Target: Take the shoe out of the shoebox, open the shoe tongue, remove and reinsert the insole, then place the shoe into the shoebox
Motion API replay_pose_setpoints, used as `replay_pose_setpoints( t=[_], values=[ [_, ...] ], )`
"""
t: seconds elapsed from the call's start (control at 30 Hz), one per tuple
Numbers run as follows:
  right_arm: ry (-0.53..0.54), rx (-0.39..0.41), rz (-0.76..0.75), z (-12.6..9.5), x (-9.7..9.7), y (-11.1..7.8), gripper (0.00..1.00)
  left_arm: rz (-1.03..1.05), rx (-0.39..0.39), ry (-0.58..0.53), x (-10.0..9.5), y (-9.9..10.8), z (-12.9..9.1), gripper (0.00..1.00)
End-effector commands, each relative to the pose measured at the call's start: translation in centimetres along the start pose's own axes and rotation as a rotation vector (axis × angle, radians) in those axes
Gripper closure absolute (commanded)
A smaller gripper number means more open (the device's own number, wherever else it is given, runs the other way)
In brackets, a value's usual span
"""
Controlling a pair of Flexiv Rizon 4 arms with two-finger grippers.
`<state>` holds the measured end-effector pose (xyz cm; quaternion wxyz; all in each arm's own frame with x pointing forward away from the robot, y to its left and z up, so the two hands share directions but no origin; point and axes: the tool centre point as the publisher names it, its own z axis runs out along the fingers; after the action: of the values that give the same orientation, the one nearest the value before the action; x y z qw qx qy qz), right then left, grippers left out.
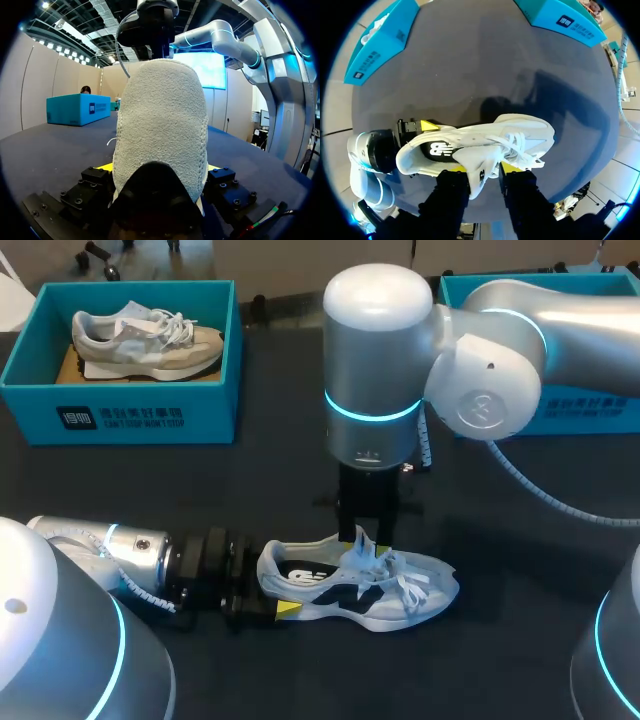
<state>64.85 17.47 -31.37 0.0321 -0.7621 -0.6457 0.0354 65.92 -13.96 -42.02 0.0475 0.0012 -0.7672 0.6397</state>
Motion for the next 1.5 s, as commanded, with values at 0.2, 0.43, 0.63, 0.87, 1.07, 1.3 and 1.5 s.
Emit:
replay_pose_setpoints(
  t=[0.2,0.43,0.63,0.87,1.07,1.3,1.5],
  values=[
    [0.033,0.028,-0.024,-0.1,-0.2,0.1,1.0,-0.001,-0.002,-0.001,-0.1,0.4,-0.3,1.0],
    [0.153,-0.013,-0.11,0.4,-2.7,-0.6,1.0,-0.001,-0.002,-0.001,-0.1,0.4,-0.3,1.0],
    [0.263,-0.088,-0.158,0.5,-4.8,-1.5,1.0,-0.001,-0.002,-0.001,-0.1,0.4,-0.3,1.0],
    [0.359,-0.136,-0.196,0.6,-6.8,-1.7,1.0,-0.001,-0.002,-0.001,-0.1,0.4,-0.3,1.0],
    [0.441,-0.161,-0.202,1.3,-8.4,-1.2,1.0,-0.001,-0.002,-0.001,-0.1,0.4,-0.3,1.0],
    [0.498,-0.169,-0.183,1.5,-9.8,-0.7,1.0,-0.001,-0.002,-0.001,-0.1,0.4,-0.3,1.0],
    [0.546,-0.175,-0.192,2.3,-10.4,-0.1,1.0,-0.001,-0.002,-0.001,-0.1,0.4,-0.3,1.0]
  ],
)
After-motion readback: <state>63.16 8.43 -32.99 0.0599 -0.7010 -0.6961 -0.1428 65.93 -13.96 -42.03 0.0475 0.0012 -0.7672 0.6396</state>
